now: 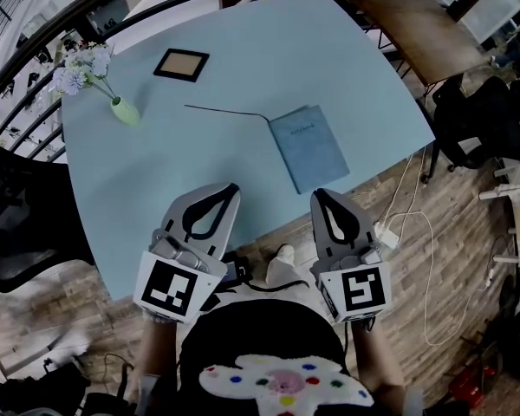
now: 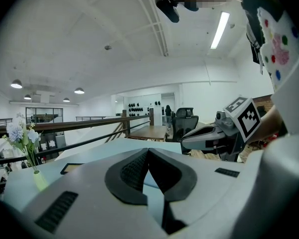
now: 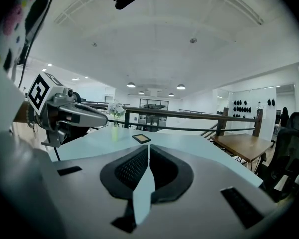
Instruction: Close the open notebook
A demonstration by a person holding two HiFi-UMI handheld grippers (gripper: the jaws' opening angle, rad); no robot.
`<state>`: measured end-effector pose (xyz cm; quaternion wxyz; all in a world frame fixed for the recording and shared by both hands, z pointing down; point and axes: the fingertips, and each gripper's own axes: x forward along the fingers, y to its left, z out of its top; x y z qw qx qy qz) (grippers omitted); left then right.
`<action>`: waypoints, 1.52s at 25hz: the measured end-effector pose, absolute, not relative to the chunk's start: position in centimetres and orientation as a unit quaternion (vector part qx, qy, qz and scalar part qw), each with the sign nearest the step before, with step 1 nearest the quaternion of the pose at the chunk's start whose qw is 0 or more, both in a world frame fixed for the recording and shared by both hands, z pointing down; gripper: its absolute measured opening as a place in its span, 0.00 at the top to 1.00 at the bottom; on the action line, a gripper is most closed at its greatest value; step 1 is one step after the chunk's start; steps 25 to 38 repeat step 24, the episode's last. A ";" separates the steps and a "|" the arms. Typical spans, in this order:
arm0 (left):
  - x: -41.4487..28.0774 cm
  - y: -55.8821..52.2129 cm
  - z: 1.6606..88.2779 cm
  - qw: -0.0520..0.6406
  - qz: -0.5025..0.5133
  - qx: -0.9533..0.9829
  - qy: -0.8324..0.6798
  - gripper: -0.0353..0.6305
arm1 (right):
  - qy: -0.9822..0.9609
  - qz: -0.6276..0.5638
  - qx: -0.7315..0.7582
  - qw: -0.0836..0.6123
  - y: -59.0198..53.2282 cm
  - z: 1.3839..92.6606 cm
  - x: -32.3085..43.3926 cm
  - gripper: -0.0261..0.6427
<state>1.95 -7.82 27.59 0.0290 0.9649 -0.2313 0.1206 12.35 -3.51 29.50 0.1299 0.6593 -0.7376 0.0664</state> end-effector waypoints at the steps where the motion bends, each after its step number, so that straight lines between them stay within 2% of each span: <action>1: 2.0 -7.8 27.6 0.028 0.121 0.965 -0.230 0.92 | -0.737 0.066 0.660 0.130 -3.5 29.5 12.4 0.90; 38: 2.3 -7.3 27.8 0.028 0.123 0.965 -0.232 0.92 | -0.740 0.073 0.653 0.142 -2.9 30.1 12.3 0.90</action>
